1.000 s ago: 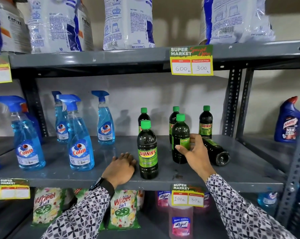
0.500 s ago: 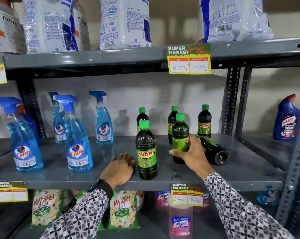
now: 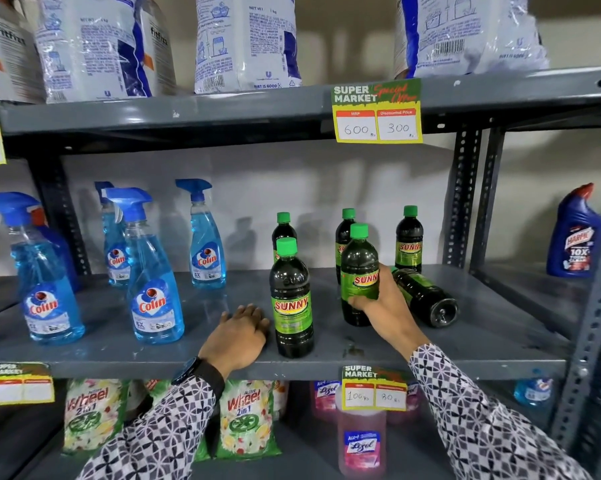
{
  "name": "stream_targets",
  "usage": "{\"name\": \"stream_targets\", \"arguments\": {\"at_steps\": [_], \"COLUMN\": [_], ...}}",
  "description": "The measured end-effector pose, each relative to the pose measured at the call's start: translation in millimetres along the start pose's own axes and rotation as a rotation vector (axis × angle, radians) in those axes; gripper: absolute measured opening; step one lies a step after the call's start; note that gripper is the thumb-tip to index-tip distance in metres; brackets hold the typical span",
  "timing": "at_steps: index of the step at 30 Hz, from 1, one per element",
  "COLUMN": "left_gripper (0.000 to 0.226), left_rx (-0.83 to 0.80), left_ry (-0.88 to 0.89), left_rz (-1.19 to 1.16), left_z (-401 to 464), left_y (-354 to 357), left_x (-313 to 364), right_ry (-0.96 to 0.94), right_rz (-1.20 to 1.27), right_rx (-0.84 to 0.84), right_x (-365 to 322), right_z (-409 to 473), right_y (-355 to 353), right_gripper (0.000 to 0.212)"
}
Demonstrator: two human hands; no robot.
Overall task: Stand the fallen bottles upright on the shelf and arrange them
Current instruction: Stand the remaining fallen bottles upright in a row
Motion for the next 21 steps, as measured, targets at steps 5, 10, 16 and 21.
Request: {"name": "stream_targets", "arguments": {"at_steps": [5, 10, 16, 21], "left_gripper": [0.055, 0.055, 0.055, 0.056], "left_rx": [-0.003, -0.018, -0.017, -0.022], "left_ry": [-0.004, 0.005, 0.01, -0.001], "left_rz": [0.007, 0.061, 0.05, 0.041], "left_z": [0.9, 3.5, 2.6, 0.2], "left_y": [-0.7, 0.3, 0.6, -3.6], "left_x": [2.0, -1.5, -2.1, 1.6], "right_ry": [-0.011, 0.103, 0.129, 0.094], "right_rz": [-0.048, 0.134, 0.199, 0.254], "right_rx": [0.055, -0.005, -0.154, -0.251], "right_x": [3.9, 8.9, 2.4, -1.0], "right_z": [2.8, 3.8, -12.9, -39.3], "right_y": [1.5, -2.3, -19.4, -45.1], "right_gripper": [0.088, 0.076, 0.072, 0.07]}}
Point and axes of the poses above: each hand's wrist, its own z-axis towards the middle knuckle, its own y-axis out of the palm, x = y × z, the point moved 1 cm from there along z, towards the middle knuckle, and after that the axes turned 5 degrees about z, right-handed, at the moved point
